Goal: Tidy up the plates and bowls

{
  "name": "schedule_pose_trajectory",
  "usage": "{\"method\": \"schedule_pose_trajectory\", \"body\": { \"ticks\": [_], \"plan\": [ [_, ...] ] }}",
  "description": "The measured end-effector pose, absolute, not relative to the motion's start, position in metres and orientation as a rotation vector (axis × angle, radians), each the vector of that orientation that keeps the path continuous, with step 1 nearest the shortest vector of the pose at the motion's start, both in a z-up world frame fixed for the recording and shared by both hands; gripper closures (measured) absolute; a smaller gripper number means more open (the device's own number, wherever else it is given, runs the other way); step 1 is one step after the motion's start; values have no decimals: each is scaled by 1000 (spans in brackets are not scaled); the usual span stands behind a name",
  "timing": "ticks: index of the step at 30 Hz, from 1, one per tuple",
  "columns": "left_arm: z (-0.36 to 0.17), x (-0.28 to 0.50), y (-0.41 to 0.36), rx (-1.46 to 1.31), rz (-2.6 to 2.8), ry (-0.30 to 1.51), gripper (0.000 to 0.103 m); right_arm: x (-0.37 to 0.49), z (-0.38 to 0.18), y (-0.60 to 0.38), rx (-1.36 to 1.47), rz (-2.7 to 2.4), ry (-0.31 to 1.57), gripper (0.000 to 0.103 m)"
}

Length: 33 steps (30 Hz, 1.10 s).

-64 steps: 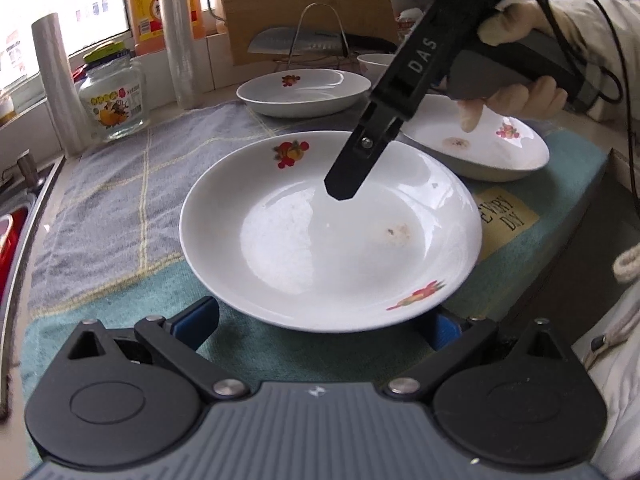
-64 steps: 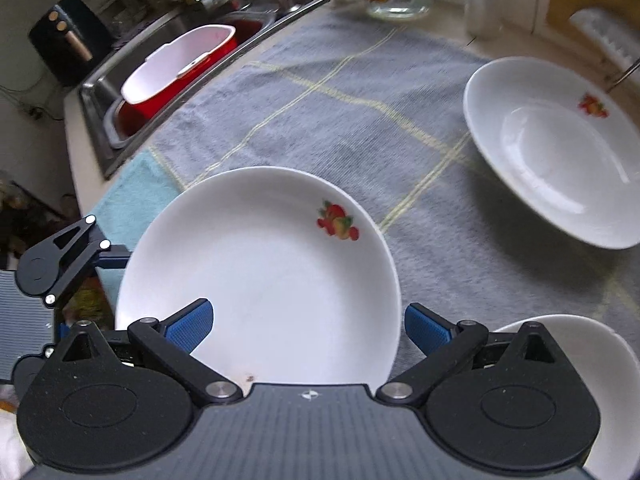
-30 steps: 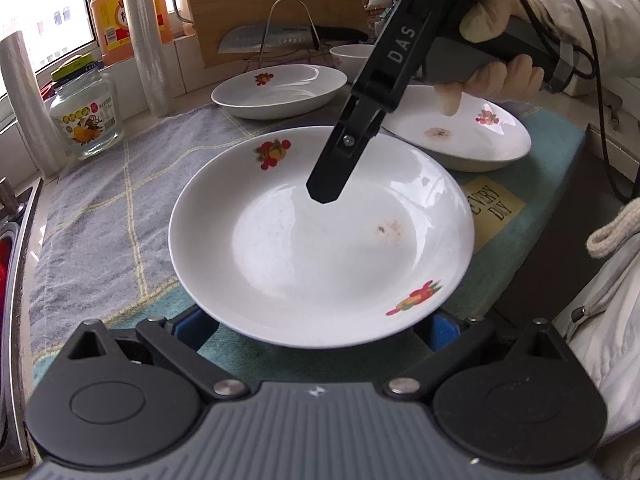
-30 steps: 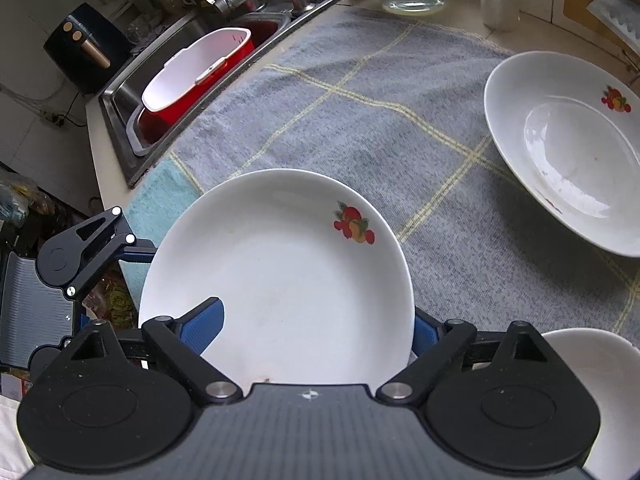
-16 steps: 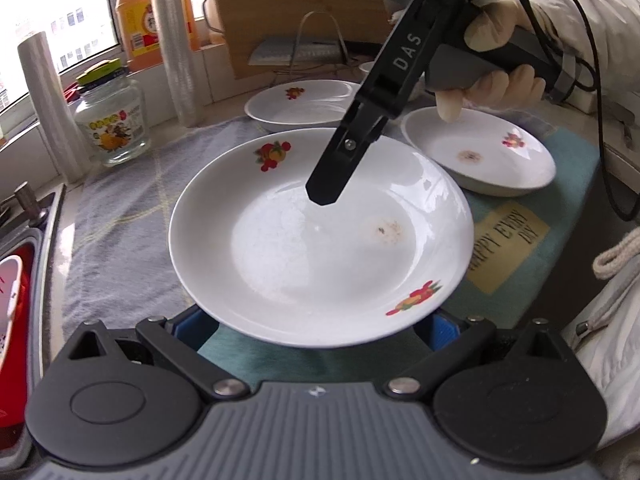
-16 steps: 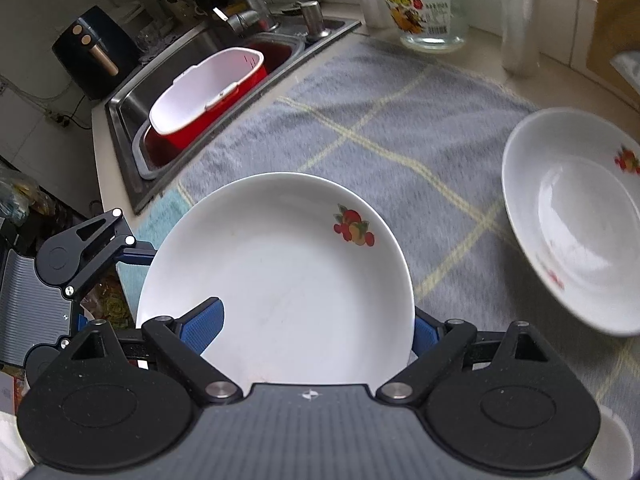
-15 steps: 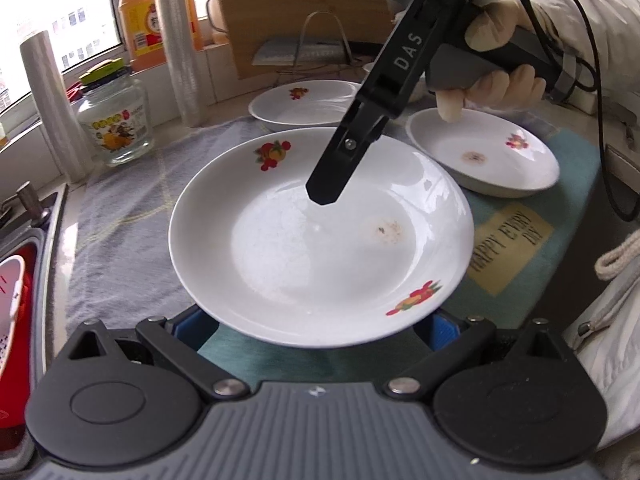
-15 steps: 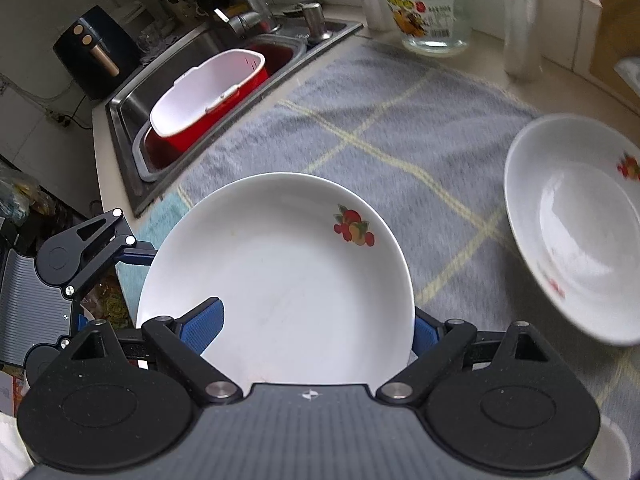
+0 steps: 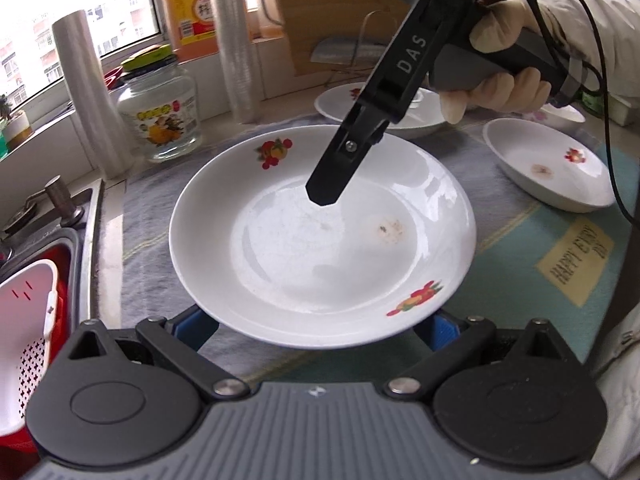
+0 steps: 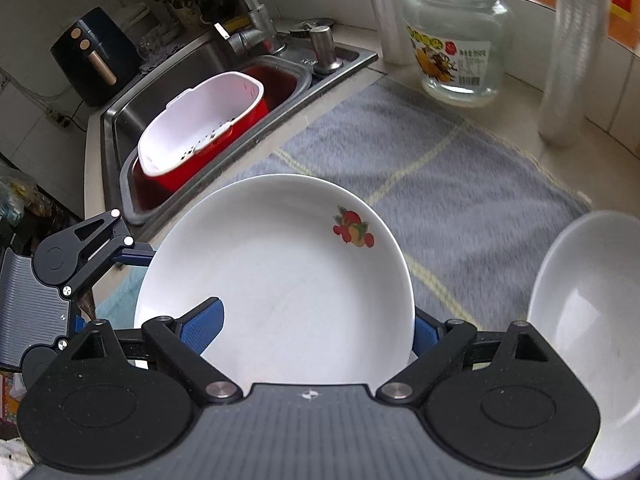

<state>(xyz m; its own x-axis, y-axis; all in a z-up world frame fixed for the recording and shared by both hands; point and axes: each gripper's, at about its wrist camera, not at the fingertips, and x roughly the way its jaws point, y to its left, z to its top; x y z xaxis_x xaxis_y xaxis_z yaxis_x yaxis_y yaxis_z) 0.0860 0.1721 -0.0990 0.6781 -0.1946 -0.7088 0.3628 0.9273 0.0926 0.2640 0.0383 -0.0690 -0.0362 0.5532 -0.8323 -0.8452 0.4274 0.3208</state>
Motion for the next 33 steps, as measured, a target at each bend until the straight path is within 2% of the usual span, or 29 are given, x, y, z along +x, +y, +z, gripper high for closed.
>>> {"method": "schedule_pose_trajectory", "body": {
  "ticks": [21,33],
  "plan": [
    [-116,116,212,216,-233,758,1,285,-98,90,-371,1130,1133,7],
    [-117,110,212,205,-231,776,1,281,-98,90,-352,1120,1133,0]
  ]
}}
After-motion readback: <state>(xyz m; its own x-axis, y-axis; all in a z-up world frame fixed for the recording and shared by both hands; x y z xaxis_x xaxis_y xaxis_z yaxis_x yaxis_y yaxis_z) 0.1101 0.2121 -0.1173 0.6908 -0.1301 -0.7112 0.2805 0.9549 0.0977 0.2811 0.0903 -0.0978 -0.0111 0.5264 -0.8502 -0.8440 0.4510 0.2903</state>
